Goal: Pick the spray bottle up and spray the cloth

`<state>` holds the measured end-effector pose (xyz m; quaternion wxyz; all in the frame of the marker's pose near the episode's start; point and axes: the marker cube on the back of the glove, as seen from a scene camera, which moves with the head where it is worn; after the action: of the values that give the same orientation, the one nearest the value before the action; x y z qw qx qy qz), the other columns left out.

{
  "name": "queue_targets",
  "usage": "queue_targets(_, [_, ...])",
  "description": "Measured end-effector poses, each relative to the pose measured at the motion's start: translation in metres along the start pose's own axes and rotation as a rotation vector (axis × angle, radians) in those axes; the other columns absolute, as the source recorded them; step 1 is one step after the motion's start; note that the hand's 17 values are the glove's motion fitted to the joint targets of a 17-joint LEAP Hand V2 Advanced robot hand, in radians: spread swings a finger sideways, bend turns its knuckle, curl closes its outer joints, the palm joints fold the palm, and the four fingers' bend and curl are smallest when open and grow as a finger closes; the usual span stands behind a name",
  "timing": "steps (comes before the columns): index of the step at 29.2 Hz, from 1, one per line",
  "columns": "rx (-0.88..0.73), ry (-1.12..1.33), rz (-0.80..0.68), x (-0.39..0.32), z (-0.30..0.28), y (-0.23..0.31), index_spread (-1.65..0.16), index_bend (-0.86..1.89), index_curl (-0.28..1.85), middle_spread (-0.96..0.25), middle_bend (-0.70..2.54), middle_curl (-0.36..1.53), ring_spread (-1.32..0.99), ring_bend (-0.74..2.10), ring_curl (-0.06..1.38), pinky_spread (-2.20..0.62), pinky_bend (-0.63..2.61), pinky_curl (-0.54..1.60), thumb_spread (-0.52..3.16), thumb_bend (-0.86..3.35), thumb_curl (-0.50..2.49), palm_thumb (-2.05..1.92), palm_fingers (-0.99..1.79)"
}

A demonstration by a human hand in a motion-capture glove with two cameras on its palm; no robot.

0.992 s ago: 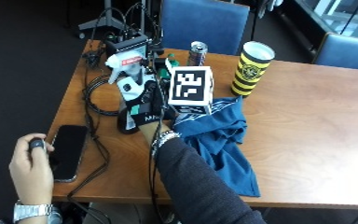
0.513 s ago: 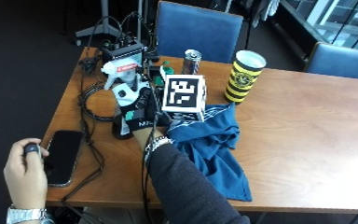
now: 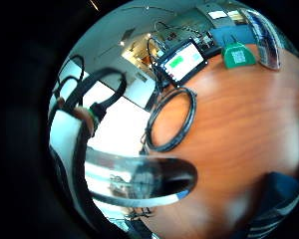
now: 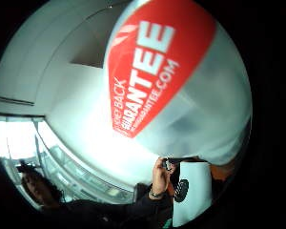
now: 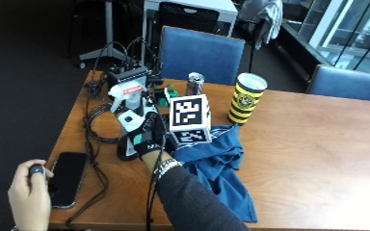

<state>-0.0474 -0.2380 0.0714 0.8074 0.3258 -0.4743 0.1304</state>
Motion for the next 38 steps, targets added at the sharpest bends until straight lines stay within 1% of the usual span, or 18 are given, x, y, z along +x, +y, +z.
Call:
queue_targets(2, [-0.041, 0.019, 0.013, 0.005, 0.003, 0.007, -0.29, 0.20, 0.57, -0.22, 0.53, 0.54, -0.22, 0.65, 0.44, -0.29, 0.50, 0.39, 0.73, -0.04, 0.66, 0.91, 1.22])
queue_targets(4, [-0.071, 0.039, 0.018, 0.008, 0.004, 0.012, -0.30, 0.18, 0.56, -0.23, 0.49, 0.53, -0.22, 0.58, 0.42, -0.22, 0.43, 0.38, 0.76, -0.03, 0.65, 0.91, 1.02])
queue_targets(6, [-0.089, 0.060, 0.018, 0.010, 0.003, 0.015, -0.31, 0.17, 0.55, -0.23, 0.45, 0.51, -0.21, 0.52, 0.41, -0.16, 0.39, 0.38, 0.78, -0.03, 0.64, 0.91, 0.88])
queue_targets(12, [-0.159, 0.203, -0.018, 0.010, -0.014, 0.028, -0.31, 0.13, 0.51, -0.19, 0.27, 0.45, -0.15, 0.41, 0.39, 0.02, 0.40, 0.38, 0.82, -0.05, 0.59, 0.86, 0.64])
queue_targets(19, [-0.263, 0.535, -0.089, -0.003, -0.051, 0.046, -0.32, 0.10, 0.43, -0.14, 0.15, 0.40, -0.10, 0.36, 0.36, 0.12, 0.46, 0.37, 0.86, -0.03, 0.55, 0.84, 0.54])
queue_targets(23, [-0.418, 0.670, -0.160, -0.021, -0.068, 0.056, -0.34, 0.11, 0.40, -0.11, 0.14, 0.37, -0.08, 0.35, 0.35, 0.15, 0.49, 0.38, 0.88, -0.04, 0.52, 0.82, 0.48])
queue_targets(26, [-0.541, 0.761, -0.263, -0.037, -0.078, 0.071, -0.35, 0.14, 0.39, -0.09, 0.15, 0.36, -0.06, 0.33, 0.35, 0.18, 0.48, 0.37, 0.90, -0.06, 0.49, 0.76, 0.43])
queue_targets(29, [-0.589, 0.819, -0.380, -0.054, -0.090, 0.087, -0.36, 0.14, 0.37, -0.08, 0.15, 0.35, -0.05, 0.32, 0.34, 0.20, 0.49, 0.37, 0.91, -0.08, 0.46, 0.68, 0.40])
queue_targets(31, [-0.617, 0.834, -0.427, -0.064, -0.096, 0.096, -0.37, 0.14, 0.36, -0.09, 0.16, 0.34, -0.05, 0.32, 0.34, 0.21, 0.49, 0.37, 0.92, -0.08, 0.44, 0.63, 0.40])
queue_targets(35, [-0.704, 0.887, -0.454, -0.077, -0.105, 0.115, -0.39, 0.13, 0.34, -0.10, 0.17, 0.34, -0.06, 0.33, 0.34, 0.21, 0.48, 0.36, 0.93, -0.07, 0.41, 0.55, 0.42])
queue_targets(38, [-0.739, 0.944, -0.472, -0.082, -0.109, 0.127, -0.40, 0.13, 0.33, -0.10, 0.18, 0.33, -0.06, 0.33, 0.34, 0.21, 0.48, 0.36, 0.93, -0.06, 0.39, 0.52, 0.42])
